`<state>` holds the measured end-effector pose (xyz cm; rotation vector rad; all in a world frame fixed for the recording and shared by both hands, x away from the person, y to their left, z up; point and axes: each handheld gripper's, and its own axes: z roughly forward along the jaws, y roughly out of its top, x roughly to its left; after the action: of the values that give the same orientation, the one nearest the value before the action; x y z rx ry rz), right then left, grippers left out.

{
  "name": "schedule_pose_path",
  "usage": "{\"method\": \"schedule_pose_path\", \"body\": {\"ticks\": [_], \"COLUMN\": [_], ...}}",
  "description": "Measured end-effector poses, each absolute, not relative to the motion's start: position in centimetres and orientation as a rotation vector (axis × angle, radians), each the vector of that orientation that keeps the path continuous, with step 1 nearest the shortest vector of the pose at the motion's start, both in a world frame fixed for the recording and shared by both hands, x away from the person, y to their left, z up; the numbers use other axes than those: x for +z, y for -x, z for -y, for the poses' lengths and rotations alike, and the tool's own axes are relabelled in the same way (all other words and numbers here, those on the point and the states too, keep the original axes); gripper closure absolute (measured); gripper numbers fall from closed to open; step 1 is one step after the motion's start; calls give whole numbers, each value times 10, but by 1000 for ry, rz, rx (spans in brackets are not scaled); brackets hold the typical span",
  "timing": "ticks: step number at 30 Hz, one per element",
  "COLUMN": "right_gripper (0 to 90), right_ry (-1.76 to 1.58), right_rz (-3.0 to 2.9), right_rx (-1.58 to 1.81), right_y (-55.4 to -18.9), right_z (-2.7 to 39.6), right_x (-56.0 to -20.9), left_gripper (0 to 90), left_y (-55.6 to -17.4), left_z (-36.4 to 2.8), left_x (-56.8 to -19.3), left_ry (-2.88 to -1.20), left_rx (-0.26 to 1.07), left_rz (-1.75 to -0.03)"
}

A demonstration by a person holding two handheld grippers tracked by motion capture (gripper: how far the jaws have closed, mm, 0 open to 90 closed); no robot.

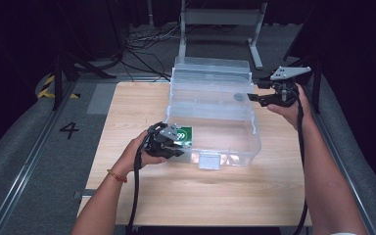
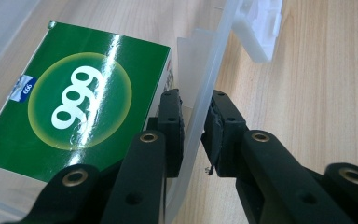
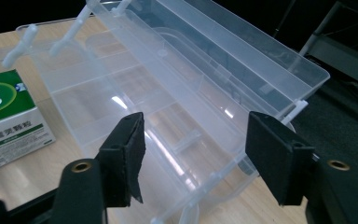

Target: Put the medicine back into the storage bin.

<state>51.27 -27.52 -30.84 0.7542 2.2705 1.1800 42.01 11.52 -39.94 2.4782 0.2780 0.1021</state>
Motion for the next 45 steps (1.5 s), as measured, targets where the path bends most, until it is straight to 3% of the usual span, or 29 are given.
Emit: {"method": "schedule_pose_path", "body": {"ticks": [4, 23, 38, 40, 45], "right_gripper": [488, 543, 578, 640, 679], "right_ry": [-748, -756, -755, -726, -708], "right_rz": [-2301, -2428, -2462, -2474, -2494], "right_rx": [1148, 1056, 953, 961, 944], "right_y": [-527, -564, -574, -574, -575], "right_z": [260, 246, 236, 233, 224], "right_x": [-308, -319, -330, -329, -328], "left_gripper": [782, 785, 785, 785, 782], "left_y": [-421, -421, -423, -423, -423], "left_z": [-115, -114, -116, -116, -117], "left_x": [-399, -399, -400, -401, -402], "left_ry": [-2482, -2488, -2478, -2473, -2453], "left_rx": [100, 96, 73, 67, 63], "left_rz": [-273, -276, -267, -278, -287]}}
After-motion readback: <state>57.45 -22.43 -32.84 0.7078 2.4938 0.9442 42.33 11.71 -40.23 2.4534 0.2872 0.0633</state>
